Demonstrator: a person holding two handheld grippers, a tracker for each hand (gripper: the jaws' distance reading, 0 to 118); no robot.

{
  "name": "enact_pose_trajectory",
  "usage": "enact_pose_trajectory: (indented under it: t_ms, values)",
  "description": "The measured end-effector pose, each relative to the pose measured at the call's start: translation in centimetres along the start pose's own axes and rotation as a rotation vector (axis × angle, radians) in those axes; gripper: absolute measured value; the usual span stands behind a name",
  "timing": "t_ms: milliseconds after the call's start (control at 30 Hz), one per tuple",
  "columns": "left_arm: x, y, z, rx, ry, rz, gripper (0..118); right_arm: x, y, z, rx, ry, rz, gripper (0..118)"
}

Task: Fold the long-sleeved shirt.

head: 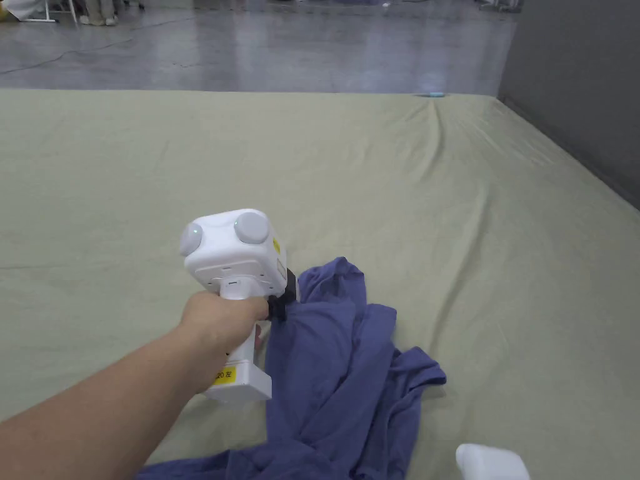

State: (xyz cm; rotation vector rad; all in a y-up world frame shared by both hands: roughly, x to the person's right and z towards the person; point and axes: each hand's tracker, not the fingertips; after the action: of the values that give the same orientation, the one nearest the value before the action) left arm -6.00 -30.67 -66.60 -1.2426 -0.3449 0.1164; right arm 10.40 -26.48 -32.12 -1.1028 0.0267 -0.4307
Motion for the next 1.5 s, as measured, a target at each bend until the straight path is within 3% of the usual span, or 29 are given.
enact_pose_trajectory:
  t_ms: [133, 300, 433, 467, 533, 567, 667, 700, 733, 767, 800, 833, 867, 900, 967, 1033, 1100, 1167, 1267, 1433, 1500]
  values:
    - [-0.9, 0.2, 2.8, 0.047, -0.078, 0.074, 0, 1.2, 1.7, 0.0, 0.014, -0.015, -0.046, 0]
    - [-0.3, -0.4, 6.4, 0.098, -0.053, 0.003, 0, 2.0, 2.8, -1.0, 0.017, -0.03, -0.076, 0]
    - [-1.6, -1.3, 10.9, 0.16, -0.047, 0.042, 0, 3.4, 5.1, -3.2, -0.054, 0.108, -0.142, 0]
    - [-2.1, -1.6, 11.9, 0.169, -0.059, 0.054, 0, 3.6, 5.8, -3.7, -0.063, 0.123, -0.138, 27]
    - [-3.3, -2.2, 14.2, 0.184, -0.083, 0.06, 0, 4.1, 7.6, -5.8, -0.094, 0.106, -0.122, 106]
    - [-3.6, -2.6, 15.0, 0.192, -0.079, 0.057, 0, 4.2, 8.1, -6.9, -0.121, 0.066, -0.126, 118]
    - [-5.1, -3.6, 17.2, 0.225, -0.072, 0.042, 0, 4.6, 10.2, -9.7, -0.12, 0.078, -0.171, 118]
    - [-5.5, -4.0, 17.9, 0.246, -0.048, 0.03, 0, 4.6, 10.7, -10.6, -0.142, 0.095, -0.215, 111]
    - [-5.6, -4.8, 18.8, 0.261, -0.019, 0.022, 0, 4.5, 11.3, -11.4, -0.144, 0.113, -0.24, 91]
    - [-6.1, -5.1, 19.2, 0.269, -0.015, 0.023, 0, 4.4, 11.6, -12.0, -0.139, 0.101, -0.231, 48]
    - [-6.7, -5.5, 19.7, 0.275, -0.007, 0.021, 0, 3.8, 11.9, -12.1, -0.158, 0.031, -0.203, 18]
    - [-7.3, -5.6, 19.9, 0.276, 0.003, 0.022, 0, 2.8, 12.1, -12.4, -0.155, -0.124, -0.116, 4]
    - [-8.0, -5.8, 20.3, 0.282, 0.005, 0.035, 0, 2.3, 12.0, -12.4, -0.128, -0.2, -0.057, 3]
    - [-8.7, -6.0, 20.8, 0.291, 0.007, 0.045, 0, 2.2, 11.9, -12.3, -0.12, -0.103, -0.066, 2]
    - [-10.3, -6.4, 21.8, 0.308, 0.022, 0.066, 0, 1.6, 12.7, -11.1, -0.137, -0.093, -0.01, 2]
    - [-11.7, -6.3, 23.0, 0.324, 0.028, 0.082, 0, 1.6, 13.7, -8.4, -0.047, -0.048, 0.009, 1]
    - [-13.2, -5.9, 24.9, 0.348, 0.009, 0.139, 0, 0.8, 15.5, -4.6, 0.022, -0.074, 0.095, 1]
    - [-14.4, -5.3, 27.3, 0.396, -0.003, 0.185, 0, 0.3, 17.5, -0.2, 0.102, -0.039, 0.128, 1]
    - [-15.0, -3.8, 31.6, 0.497, 0.054, 0.168, 0, -1.3, 21.7, 6.8, 0.213, -0.027, 0.184, 1]
    - [-15.5, 1.4, 38.9, 0.635, 0.069, 0.173, 0, -4.2, 30.1, 16.5, 0.368, -0.062, 0.206, 1]
    - [-15.2, 3.8, 41.4, 0.686, 0.033, 0.178, 0, -5.4, 33.6, 19.4, 0.413, -0.041, 0.178, 1]
